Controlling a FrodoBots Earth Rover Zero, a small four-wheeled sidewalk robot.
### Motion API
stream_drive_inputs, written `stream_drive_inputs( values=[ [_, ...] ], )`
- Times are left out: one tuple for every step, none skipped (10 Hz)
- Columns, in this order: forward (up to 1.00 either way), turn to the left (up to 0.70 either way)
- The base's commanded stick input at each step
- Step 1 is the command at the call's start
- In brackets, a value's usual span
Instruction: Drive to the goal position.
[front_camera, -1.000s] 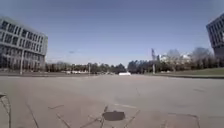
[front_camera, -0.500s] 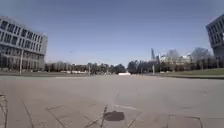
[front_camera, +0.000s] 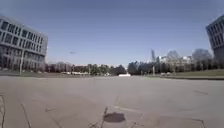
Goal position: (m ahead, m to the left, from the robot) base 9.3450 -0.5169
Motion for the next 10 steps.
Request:
stream_drive_inputs(
  values=[
    [1.0,0.03],
    [1.0,0.03],
    [1.0,0.03],
    [1.0,0.03],
    [1.0,0.03],
    [1.0,0.03],
    [1.0,0.03],
    [1.0,0.03],
    [1.0,0.03],
    [1.0,0.03]
  ],
)
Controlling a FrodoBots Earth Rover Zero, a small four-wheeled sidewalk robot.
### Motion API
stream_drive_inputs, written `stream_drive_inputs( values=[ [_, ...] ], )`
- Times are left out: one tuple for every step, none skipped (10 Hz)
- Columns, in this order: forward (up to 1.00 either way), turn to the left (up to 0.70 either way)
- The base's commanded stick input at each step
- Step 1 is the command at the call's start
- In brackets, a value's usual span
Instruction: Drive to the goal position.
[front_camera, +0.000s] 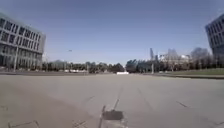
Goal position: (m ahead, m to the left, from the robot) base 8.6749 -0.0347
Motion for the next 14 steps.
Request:
stream_drive_inputs(
  values=[
    [1.0,0.03],
    [1.0,0.03],
    [1.0,0.03],
    [1.0,0.03],
    [1.0,0.03],
    [1.0,0.03],
    [1.0,0.03],
    [1.0,0.03],
    [1.0,0.03],
    [1.0,0.03],
    [1.0,0.03],
    [1.0,0.03],
    [1.0,0.03],
    [1.0,0.03]
  ],
)
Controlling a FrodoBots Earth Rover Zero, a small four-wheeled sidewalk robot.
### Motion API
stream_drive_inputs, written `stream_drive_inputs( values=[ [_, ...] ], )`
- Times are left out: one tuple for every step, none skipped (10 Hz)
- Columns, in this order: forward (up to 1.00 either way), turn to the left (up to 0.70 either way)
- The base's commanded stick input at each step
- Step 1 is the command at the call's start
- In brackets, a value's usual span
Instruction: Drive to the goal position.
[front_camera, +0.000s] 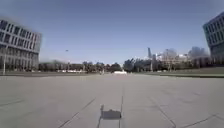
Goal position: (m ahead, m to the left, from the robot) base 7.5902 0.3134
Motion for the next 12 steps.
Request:
stream_drive_inputs(
  values=[
    [1.0,0.03],
    [1.0,0.03],
    [1.0,0.03],
    [1.0,0.03],
    [1.0,0.03],
    [1.0,0.03],
    [1.0,0.03],
    [1.0,0.03],
    [1.0,0.03],
    [1.0,0.03],
    [1.0,0.03],
    [1.0,0.03]
  ],
)
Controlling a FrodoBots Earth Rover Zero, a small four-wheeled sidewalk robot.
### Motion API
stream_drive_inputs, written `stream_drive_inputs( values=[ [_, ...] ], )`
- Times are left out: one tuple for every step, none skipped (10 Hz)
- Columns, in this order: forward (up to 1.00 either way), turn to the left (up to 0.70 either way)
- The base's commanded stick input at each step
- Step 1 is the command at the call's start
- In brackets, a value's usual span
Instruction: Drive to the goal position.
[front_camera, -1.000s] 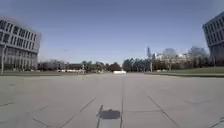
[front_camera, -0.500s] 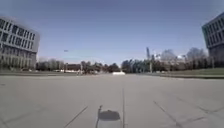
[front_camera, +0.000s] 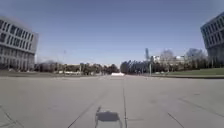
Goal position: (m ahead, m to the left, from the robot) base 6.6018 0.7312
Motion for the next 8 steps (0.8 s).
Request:
stream_drive_inputs(
  values=[
    [1.0,0.03],
    [1.0,0.03],
    [1.0,0.03],
    [1.0,0.03],
    [1.0,0.03],
    [1.0,0.03],
    [1.0,0.03],
    [1.0,0.03]
  ],
)
